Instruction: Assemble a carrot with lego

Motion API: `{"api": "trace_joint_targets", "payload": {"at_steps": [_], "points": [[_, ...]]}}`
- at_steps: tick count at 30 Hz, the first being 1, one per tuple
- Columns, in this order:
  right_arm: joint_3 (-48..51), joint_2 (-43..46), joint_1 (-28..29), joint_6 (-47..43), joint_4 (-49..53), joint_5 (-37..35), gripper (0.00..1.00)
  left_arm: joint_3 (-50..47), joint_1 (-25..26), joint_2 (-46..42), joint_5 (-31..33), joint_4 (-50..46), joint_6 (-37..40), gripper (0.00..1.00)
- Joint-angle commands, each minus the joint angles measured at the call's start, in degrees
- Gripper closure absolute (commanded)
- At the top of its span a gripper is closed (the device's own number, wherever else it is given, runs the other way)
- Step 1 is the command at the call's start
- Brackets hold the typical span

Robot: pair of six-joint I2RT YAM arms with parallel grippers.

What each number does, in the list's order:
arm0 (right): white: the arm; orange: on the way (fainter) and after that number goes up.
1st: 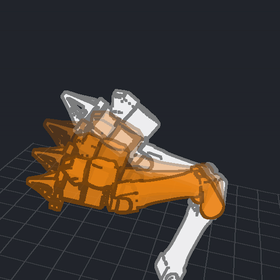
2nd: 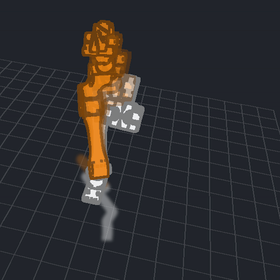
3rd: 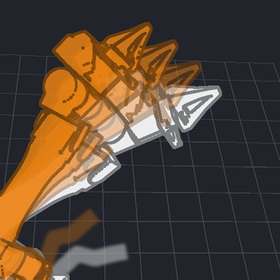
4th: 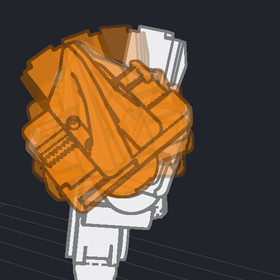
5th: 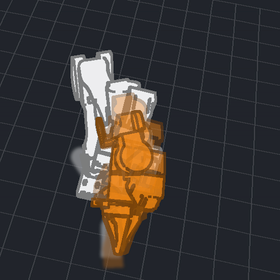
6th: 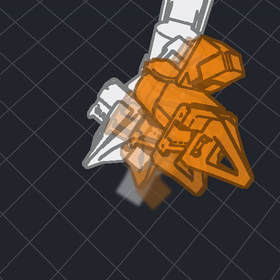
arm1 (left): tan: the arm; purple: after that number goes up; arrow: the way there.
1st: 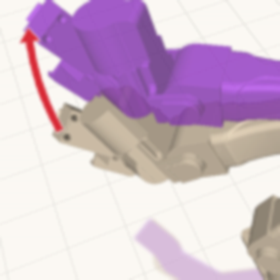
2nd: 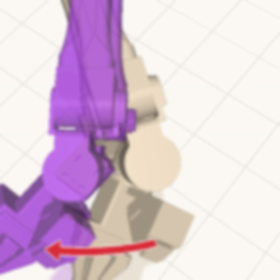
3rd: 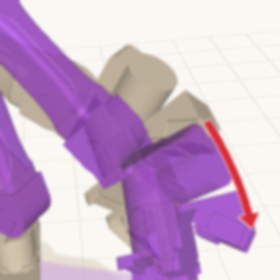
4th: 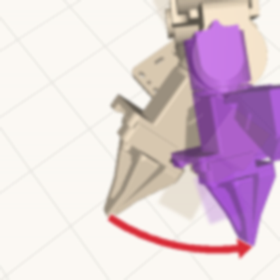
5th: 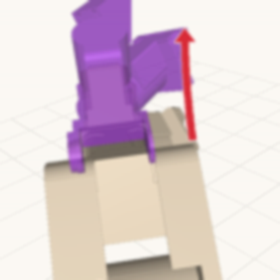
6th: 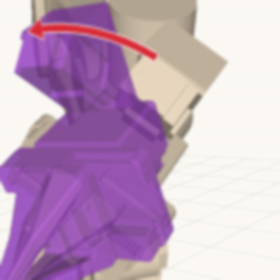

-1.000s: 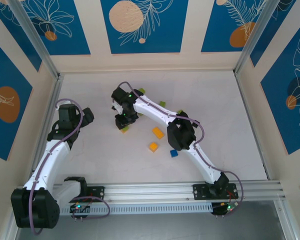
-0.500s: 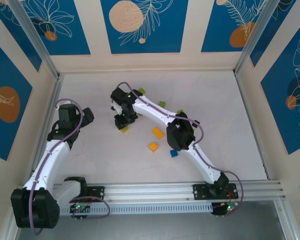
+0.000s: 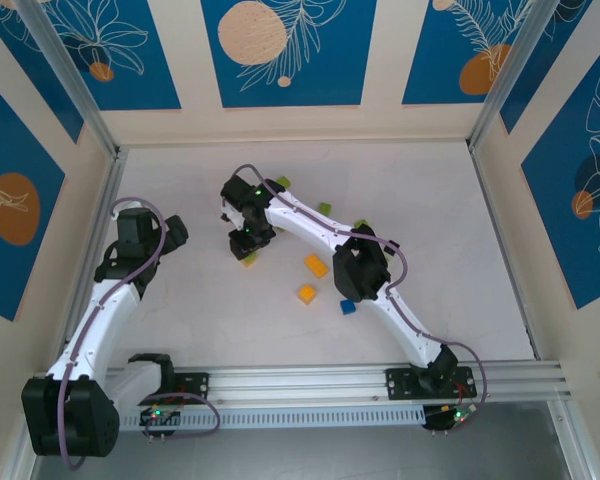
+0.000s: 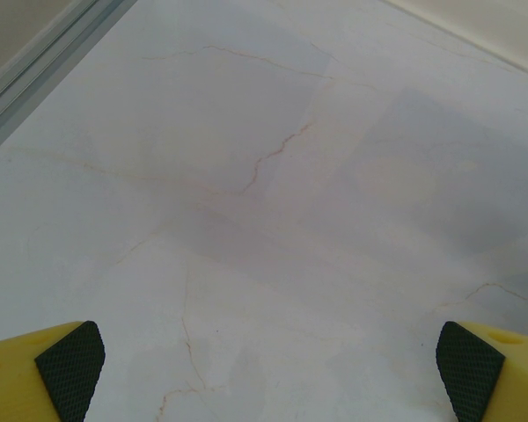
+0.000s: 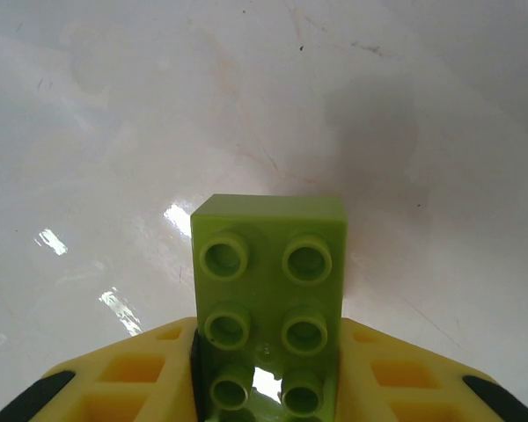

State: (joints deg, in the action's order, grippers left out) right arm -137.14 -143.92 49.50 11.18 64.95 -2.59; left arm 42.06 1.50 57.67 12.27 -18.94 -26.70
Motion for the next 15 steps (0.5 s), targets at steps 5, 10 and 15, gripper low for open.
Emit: {"api": "trace_joint_targets", "payload": {"at_steps": [5, 10, 15], "points": [[2.5, -2.2, 1.5, -2.2, 6.3, -0.6, 0.65, 0.7, -0.5, -1.2, 0.2, 0.0, -0.4, 0.01], [3.4, -1.7, 1.7, -3.3, 7.2, -1.1, 0.65, 0.7, -0.5, -1.1, 0.1, 0.0, -0.4, 0.0], [4.3, -0.9, 2.0, -4.6, 7.3, 0.0, 0.65, 0.8, -0.5, -1.2, 0.1, -0.1, -0.3, 0.01]]}}
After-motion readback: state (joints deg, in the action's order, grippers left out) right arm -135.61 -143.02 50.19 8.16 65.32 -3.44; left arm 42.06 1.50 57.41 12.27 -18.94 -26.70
